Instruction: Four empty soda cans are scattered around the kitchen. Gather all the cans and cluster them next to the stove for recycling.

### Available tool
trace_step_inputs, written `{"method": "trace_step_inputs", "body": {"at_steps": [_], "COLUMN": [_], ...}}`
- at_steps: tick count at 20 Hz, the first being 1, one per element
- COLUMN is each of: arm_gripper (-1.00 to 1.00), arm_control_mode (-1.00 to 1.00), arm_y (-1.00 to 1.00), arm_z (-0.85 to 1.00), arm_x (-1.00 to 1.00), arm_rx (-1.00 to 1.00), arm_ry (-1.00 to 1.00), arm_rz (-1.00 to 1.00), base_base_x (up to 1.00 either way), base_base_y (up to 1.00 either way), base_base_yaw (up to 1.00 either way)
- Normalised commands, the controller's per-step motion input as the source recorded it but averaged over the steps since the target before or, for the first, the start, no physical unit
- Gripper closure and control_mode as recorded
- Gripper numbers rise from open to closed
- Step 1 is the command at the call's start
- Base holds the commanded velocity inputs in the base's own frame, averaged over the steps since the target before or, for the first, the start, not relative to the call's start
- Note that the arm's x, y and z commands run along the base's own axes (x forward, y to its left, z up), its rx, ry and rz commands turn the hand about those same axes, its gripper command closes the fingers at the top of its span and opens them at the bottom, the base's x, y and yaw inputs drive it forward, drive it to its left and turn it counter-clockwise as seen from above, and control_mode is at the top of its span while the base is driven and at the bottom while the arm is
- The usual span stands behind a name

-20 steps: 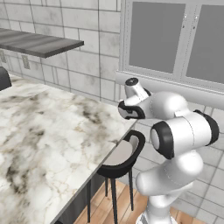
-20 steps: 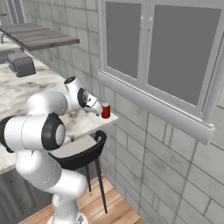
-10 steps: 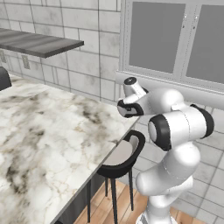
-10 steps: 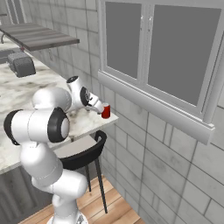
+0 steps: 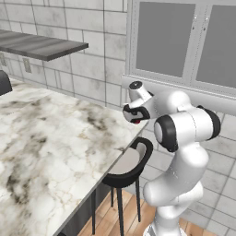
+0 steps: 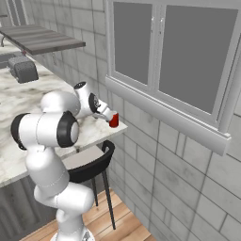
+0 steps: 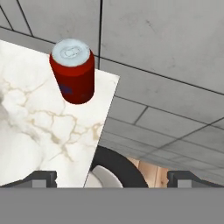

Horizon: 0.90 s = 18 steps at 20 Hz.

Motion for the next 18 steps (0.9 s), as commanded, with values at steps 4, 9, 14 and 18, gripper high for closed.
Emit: {"method": "trace_step_inputs", "body": {"at_steps": [4,9,14,18], "arm_gripper": [-1.00,-1.00,-1.00,-1.00], "arm_control_mode": [-1.00,-1.00,-1.00,-1.00], "arm_y": [0.00,0.00,0.00,0.00], "arm_z": [-0.12,-0.09,-0.08,-0.10], "arm_x": [0.12,0.10,0.10,0.08], "arm_rx": [0.00,0.00,0.00,0.00], "arm_ry": [-0.02,-0.02,-0.02,-0.03], "arm_rz": [-0.01,-0.01,-0.01,-0.02], "base_base_x": [0.00,0.00,0.00,0.00], "base_base_y": [0.00,0.00,0.00,0.00], "base_base_yaw": [0.00,0.00,0.00,0.00]}}
